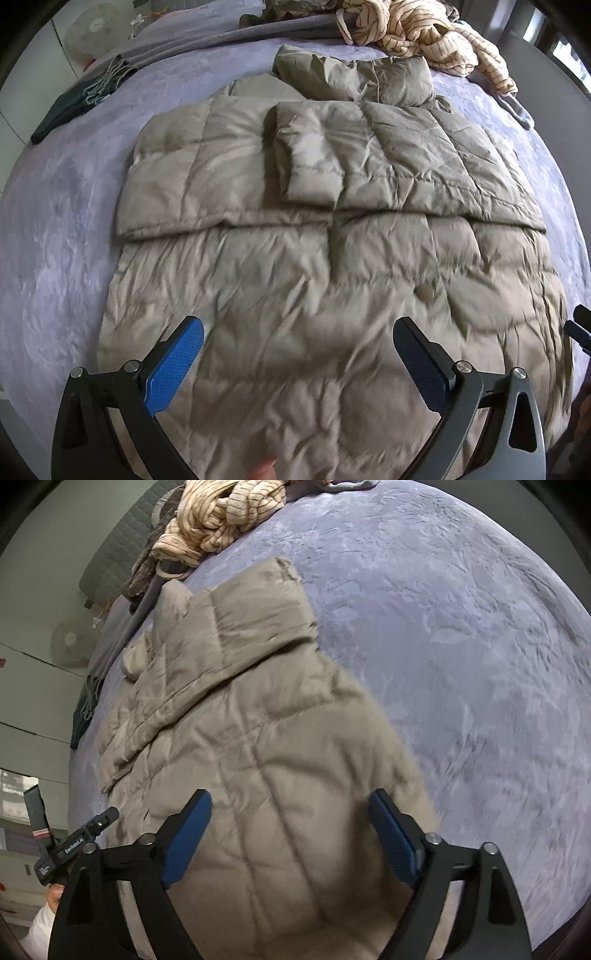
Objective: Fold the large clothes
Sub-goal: 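Smooth the folded coat with both tools open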
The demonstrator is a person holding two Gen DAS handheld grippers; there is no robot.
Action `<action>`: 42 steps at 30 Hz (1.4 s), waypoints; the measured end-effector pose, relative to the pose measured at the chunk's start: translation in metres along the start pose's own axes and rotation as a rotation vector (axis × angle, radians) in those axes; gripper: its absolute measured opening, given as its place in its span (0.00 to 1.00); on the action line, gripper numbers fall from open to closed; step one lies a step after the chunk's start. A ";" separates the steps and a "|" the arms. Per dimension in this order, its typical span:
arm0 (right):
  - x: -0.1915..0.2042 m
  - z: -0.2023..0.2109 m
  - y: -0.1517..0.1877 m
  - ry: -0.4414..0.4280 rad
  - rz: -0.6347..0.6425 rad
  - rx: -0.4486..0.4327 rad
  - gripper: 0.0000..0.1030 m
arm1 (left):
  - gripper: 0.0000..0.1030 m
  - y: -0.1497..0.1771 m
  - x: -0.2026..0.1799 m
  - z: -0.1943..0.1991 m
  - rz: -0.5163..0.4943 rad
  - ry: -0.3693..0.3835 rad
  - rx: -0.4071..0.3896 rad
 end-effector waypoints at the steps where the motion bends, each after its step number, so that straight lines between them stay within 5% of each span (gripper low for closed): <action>1: 0.006 0.001 0.007 -0.015 -0.001 -0.007 1.00 | 1.00 0.005 0.004 0.004 -0.002 0.002 -0.004; 8: 0.030 0.018 0.041 -0.094 -0.066 -0.056 1.00 | 1.00 0.036 0.045 0.037 0.004 -0.020 -0.035; 15: 0.029 0.022 0.080 -0.103 -0.168 0.067 1.00 | 1.00 0.077 0.076 0.050 0.056 0.041 0.022; 24: 0.015 0.041 0.098 -0.068 -0.241 0.121 1.00 | 1.00 0.130 0.086 0.074 0.135 0.057 0.080; 32: -0.015 0.077 0.083 -0.025 -0.214 0.128 1.00 | 1.00 0.156 0.064 0.077 0.226 0.094 0.123; 42: -0.076 0.076 0.107 -0.044 -0.347 0.161 1.00 | 1.00 0.200 0.073 0.077 0.369 0.245 0.167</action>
Point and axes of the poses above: each gripper's, at about its wrist camera, not at the fingertips, and z roughly against the way its jaws point, x to its left, y to its underside, the point moved 5 cm from there along -z, roughly the way its jaws point, and after that the axes turned 2 degrees about -z, right-handed, at the moved point
